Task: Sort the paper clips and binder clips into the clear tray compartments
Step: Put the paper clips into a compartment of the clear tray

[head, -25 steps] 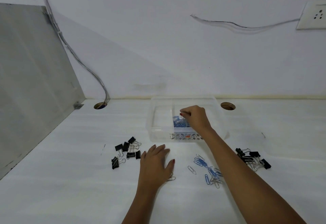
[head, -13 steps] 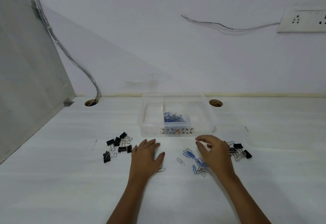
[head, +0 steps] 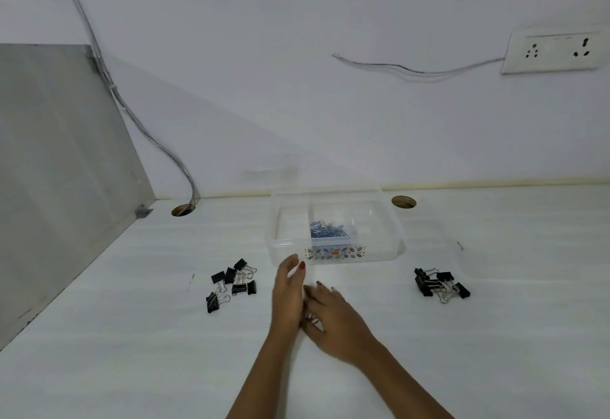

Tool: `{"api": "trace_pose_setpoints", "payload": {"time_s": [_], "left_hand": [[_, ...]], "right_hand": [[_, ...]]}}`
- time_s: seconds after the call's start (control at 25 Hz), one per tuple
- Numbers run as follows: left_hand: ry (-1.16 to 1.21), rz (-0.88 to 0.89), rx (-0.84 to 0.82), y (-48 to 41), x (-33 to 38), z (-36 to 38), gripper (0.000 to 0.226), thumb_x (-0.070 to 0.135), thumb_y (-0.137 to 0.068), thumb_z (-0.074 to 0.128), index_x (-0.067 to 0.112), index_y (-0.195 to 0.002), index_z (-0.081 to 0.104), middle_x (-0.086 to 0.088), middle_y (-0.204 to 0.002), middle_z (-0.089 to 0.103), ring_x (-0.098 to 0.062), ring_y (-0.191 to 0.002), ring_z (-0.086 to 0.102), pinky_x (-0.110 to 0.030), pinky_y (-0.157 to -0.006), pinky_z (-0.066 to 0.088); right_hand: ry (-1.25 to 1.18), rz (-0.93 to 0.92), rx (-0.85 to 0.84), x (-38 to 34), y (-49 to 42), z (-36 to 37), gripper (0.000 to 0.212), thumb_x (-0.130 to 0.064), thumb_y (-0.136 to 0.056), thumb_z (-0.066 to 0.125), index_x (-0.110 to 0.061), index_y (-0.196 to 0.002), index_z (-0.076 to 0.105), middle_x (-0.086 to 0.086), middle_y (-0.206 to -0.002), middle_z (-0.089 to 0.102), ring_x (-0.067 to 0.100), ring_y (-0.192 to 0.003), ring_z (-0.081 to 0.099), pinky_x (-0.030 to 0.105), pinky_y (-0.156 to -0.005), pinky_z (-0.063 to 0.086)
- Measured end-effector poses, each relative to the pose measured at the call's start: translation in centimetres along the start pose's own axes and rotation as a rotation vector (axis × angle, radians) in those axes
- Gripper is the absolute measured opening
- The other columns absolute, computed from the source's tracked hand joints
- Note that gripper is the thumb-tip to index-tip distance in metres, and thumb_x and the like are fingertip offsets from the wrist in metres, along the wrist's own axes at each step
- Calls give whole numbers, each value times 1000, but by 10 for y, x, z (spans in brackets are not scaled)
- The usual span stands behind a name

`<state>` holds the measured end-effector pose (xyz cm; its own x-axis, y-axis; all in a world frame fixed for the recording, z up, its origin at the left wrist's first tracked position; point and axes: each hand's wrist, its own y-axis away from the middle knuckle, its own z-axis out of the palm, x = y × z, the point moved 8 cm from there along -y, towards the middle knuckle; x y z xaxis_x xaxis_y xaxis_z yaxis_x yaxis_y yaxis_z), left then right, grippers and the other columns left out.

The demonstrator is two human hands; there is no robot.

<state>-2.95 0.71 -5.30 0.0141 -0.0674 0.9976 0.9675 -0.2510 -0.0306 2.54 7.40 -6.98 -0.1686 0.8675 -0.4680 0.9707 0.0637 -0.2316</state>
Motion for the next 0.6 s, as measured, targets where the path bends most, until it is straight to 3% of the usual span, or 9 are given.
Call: {"api": "trace_pose_setpoints", "payload": {"time_s": [0.08, 0.24, 0.36, 0.48, 0.52, 0.6], "left_hand": [[-147, 55, 27, -9, 3, -17, 21, 8, -91, 49, 18, -107, 58, -5, -115, 61, -16, -102, 58, -16, -81, 46], [-629, 225, -72, -10, -5, -22, 30, 21, -83, 52, 11, -110, 62, -4, -115, 64, -21, -111, 56, -22, -93, 38], [-885, 407, -87, -3, -4, -10, 43, 31, -73, 42, 12, -100, 69, -4, -109, 69, -19, -106, 60, -21, -91, 41], [-977, 469, -90, -1, -1, -3, 43, 29, -76, 37, 13, -102, 68, -4, -112, 69, -22, -107, 61, -31, -90, 47], [-1015, 482, -102, 0, -2, -1, 44, 29, -77, 35, 13, -104, 67, -4, -114, 68, -25, -109, 60, -33, -91, 47], [-1062, 479, -110, 1, -5, 1, 42, 25, -81, 35, 12, -108, 65, -6, -118, 66, -31, -115, 57, -38, -95, 45]], "right_hand": [[-44, -78, -20, -1, 5, -3, 44, -38, -88, 32, -21, -120, 56, 3, -137, 49, 20, -133, 35, 31, -113, 19], [-83, -85, -68, 22, 20, -16, 31, -23, -93, 43, -19, -121, 57, -1, -136, 51, 4, -128, 38, 17, -110, 24], [2, -53, 62, 40, 26, -37, 35, -32, -89, 42, -17, -110, 65, 2, -122, 64, 12, -112, 57, 15, -98, 36], [-28, -21, 207, 50, 23, -54, 18, -13, -83, 58, -9, -96, 71, 6, -102, 72, 7, -92, 64, 5, -87, 39], [-82, 15, 286, 56, 21, -59, 13, -7, -80, 62, -7, -88, 72, 8, -93, 74, 3, -83, 63, 7, -83, 44], [-290, 196, 461, 74, 17, -72, 7, -1, -75, 67, -4, -77, 73, 11, -77, 75, 3, -67, 62, 24, -72, 53]]}}
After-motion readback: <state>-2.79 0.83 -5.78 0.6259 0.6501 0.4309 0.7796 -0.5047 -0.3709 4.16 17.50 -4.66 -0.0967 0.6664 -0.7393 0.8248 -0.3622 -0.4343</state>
